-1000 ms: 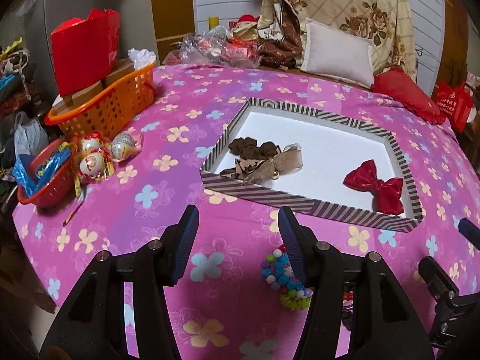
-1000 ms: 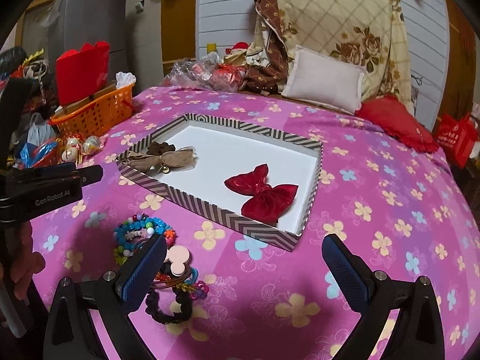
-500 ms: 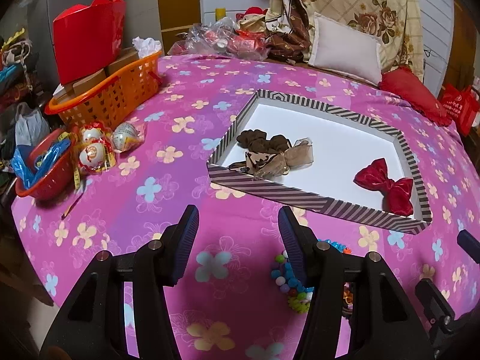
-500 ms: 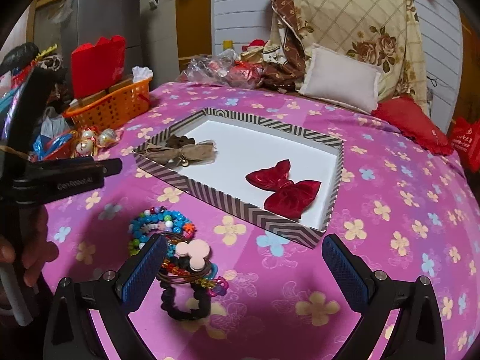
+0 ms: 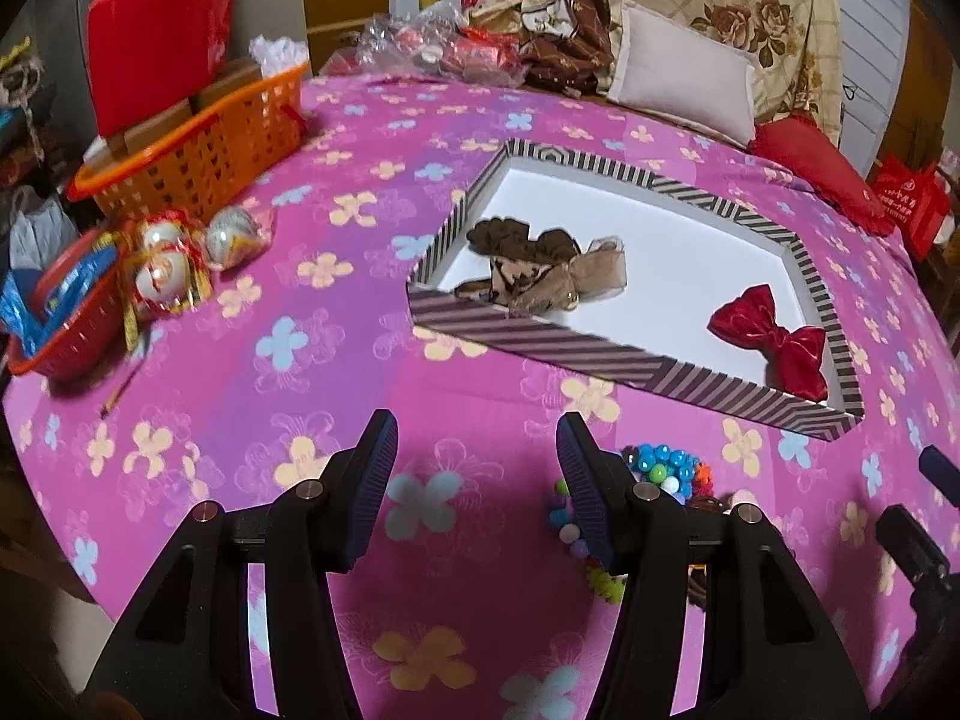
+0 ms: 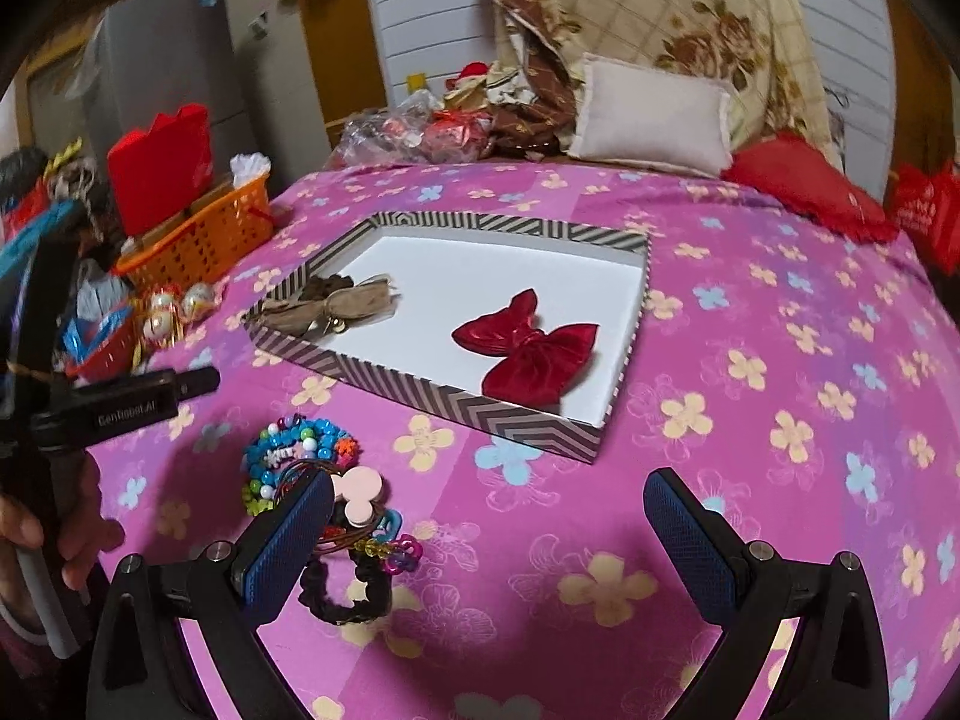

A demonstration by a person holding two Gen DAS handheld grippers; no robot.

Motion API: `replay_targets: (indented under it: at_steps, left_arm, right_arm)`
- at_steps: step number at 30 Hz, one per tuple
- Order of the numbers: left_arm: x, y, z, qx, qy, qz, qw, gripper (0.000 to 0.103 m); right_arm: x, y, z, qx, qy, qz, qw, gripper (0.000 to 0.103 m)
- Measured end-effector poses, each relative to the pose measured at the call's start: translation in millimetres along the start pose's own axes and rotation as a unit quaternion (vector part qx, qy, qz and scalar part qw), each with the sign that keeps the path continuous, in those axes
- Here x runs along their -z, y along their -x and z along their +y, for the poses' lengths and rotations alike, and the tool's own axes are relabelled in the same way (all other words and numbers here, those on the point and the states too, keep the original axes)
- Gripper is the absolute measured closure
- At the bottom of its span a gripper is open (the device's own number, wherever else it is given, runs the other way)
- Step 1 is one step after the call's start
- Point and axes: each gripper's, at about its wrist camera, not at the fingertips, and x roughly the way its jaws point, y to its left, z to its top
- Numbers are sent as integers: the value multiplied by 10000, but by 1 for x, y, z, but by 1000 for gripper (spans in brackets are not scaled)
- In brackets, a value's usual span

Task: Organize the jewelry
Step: 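Move the left tool down to the pile of beaded bracelets, then grasp the beaded bracelets with the Mickey clip in the left tool and lift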

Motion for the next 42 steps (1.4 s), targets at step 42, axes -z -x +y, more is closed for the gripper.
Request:
replay_targets:
  at_steps: [42]
  left_arm:
    - [38, -17, -124, 1035, -2102, 622, 9702, 48]
  right_arm:
    - [15, 13, -59, 629, -594, 543, 9948, 1]
